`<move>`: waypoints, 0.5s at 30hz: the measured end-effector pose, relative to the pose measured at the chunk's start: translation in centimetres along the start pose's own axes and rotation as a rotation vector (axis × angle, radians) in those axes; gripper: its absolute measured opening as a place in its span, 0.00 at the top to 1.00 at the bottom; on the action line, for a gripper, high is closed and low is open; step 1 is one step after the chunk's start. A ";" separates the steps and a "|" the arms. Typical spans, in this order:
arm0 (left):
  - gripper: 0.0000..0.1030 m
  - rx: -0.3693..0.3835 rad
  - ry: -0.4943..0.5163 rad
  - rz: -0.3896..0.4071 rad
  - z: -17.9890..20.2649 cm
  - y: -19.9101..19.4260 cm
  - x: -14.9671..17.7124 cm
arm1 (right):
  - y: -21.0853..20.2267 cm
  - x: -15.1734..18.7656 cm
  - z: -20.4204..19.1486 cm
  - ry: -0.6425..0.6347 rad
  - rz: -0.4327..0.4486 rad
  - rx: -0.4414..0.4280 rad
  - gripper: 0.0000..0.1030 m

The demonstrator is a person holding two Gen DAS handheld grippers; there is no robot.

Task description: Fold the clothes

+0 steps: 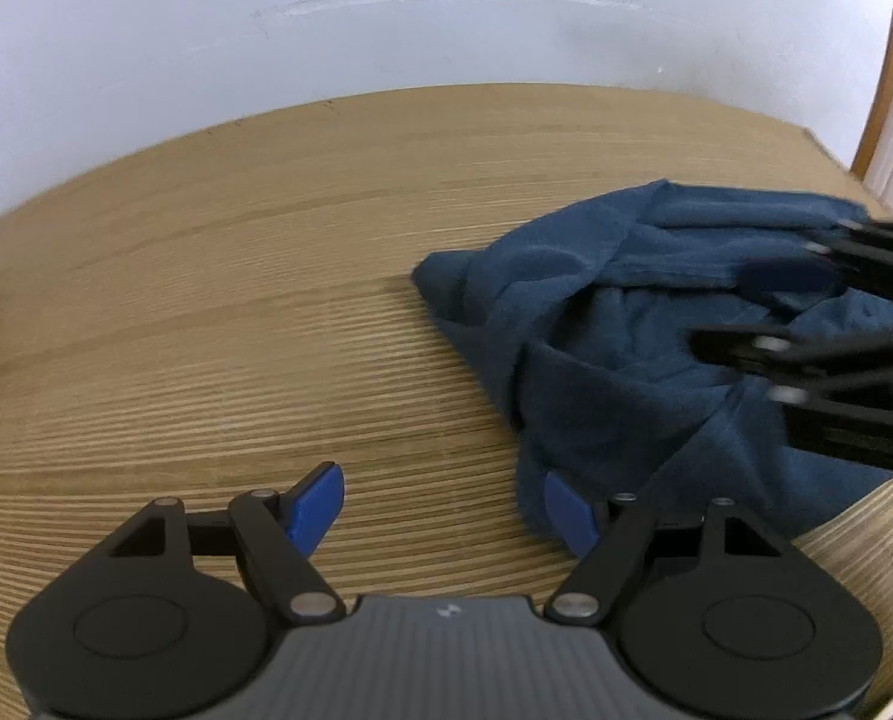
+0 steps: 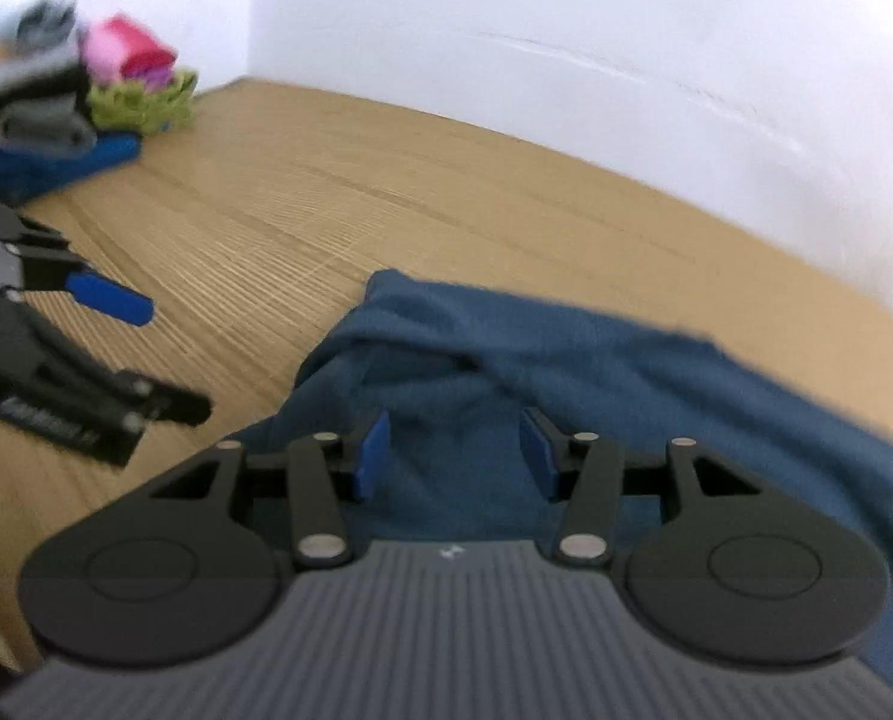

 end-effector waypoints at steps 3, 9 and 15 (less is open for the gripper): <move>0.26 -0.011 -0.026 0.003 0.5 0.2 0.1 | 2.2 -1.9 -0.8 -0.127 0.016 -0.068 0.51; 0.26 -0.016 -0.100 -0.035 1.0 0.7 1.5 | 7.8 -3.4 -3.0 -0.450 -0.015 -0.113 0.51; 0.26 -0.024 -0.136 -0.061 1.7 1.4 1.8 | 11.3 -4.7 -3.3 -0.471 -0.008 -0.158 0.86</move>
Point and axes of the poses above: each gripper's, at about its wrist camera, not at the fingertips, and y roughly the way its jaws point, z to its right, x to its underside, the point moved 2 cm from there along y, roughly the way its jaws point, and after that the axes turned 1 degree about x, right-handed, at the moved point
